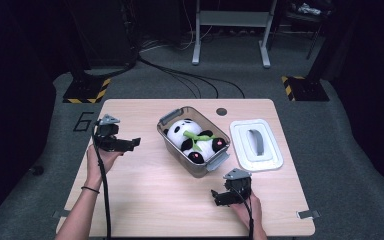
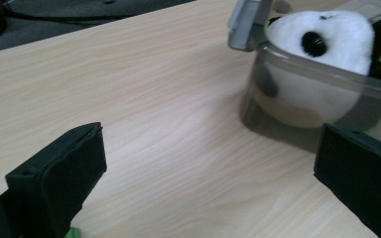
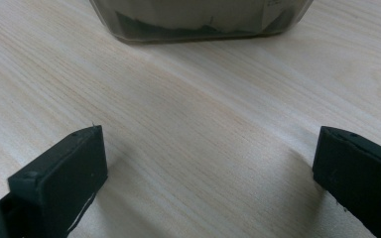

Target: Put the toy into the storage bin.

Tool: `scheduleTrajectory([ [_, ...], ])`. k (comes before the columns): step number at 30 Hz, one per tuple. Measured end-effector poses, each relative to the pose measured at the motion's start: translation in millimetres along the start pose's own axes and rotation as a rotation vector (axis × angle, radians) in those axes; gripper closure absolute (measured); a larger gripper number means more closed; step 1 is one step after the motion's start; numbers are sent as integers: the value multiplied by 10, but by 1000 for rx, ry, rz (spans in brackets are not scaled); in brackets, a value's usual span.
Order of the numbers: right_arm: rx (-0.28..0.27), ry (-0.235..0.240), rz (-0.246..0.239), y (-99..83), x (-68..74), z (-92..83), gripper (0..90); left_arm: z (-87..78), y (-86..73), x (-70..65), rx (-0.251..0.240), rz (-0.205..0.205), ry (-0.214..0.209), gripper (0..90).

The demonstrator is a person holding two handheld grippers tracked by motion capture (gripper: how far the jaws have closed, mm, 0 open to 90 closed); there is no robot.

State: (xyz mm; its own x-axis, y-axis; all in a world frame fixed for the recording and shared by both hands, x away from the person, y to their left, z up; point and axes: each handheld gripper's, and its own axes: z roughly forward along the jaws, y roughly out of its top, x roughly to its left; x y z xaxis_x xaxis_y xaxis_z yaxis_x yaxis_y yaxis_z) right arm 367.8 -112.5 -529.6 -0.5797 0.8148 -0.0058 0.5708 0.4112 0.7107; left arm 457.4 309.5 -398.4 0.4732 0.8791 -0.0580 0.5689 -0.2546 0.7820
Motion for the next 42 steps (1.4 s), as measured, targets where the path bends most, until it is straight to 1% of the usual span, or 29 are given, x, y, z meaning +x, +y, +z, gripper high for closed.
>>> scheduleTrajectory([
  [2,-1,0,3,1,2,1,0,-19,-31,50,-1,-12,10,0],
  [3,0,0,-4,-1,-4,0,0,-28,-49,79,-2,-17,16,0],
  [4,-1,0,3,1,2,1,0,-38,-68,110,-5,-23,21,0],
  [6,-2,0,1,0,1,2,0,-60,-110,173,-11,-37,43,0],
  [7,0,0,-1,0,-1,0,0,-67,-124,194,-14,-45,45,0],
  [9,-2,0,5,1,3,2,0,-84,-158,253,-18,-60,63,0],
  [11,-1,0,0,0,0,1,0,-105,-198,327,-29,-76,88,0],
  [12,-2,0,5,0,3,2,0,-106,-207,343,-31,-78,90,0],
  [15,-2,-1,6,1,3,3,0,-108,-262,442,-39,-106,108,0],
  [16,-2,0,1,2,0,4,0,-107,-281,473,-41,-115,123,0],
  [18,0,0,2,5,-1,3,0,-95,-331,552,-30,-135,132,0],
  [20,1,0,-1,5,-4,3,0,-69,-386,599,-30,-135,157,0],
  [21,1,0,-1,6,-4,3,0,-60,-424,632,-24,-140,161,0],
  [22,2,1,-8,4,-9,3,0,-53,-466,666,-9,-149,165,0],
  [25,2,2,-11,5,-12,4,0,-18,-609,760,-4,-168,185,0],
  [26,2,2,-11,5,-12,4,0,5,-682,799,2,-174,185,0],
  [27,2,2,-11,5,-12,4,0,18,-719,812,5,-180,193,0],
  [28,2,2,-12,5,-12,4,0,32,-764,834,16,-188,191,0],
  [31,2,2,-11,5,-12,4,0,111,-881,881,25,-206,199,0],
  [32,2,2,-11,4,-12,4,0,136,-912,900,31,-210,196,0],
  [35,2,2,-12,5,-12,3,0,194,-971,934,36,-218,205,0],
  [37,2,2,-11,5,-12,3,0,224,-996,956,29,-230,209,0],
  [38,2,2,-12,4,-12,3,0,235,-1007,969,37,-229,208,1],
  [40,2,2,-11,5,-12,3,0,264,-1031,984,30,-236,212,25],
  [41,2,2,-12,5,-12,3,0,267,-1039,994,44,-232,207,41],
  [42,2,2,-11,5,-12,3,0,282,-1055,999,31,-227,214,57],
])
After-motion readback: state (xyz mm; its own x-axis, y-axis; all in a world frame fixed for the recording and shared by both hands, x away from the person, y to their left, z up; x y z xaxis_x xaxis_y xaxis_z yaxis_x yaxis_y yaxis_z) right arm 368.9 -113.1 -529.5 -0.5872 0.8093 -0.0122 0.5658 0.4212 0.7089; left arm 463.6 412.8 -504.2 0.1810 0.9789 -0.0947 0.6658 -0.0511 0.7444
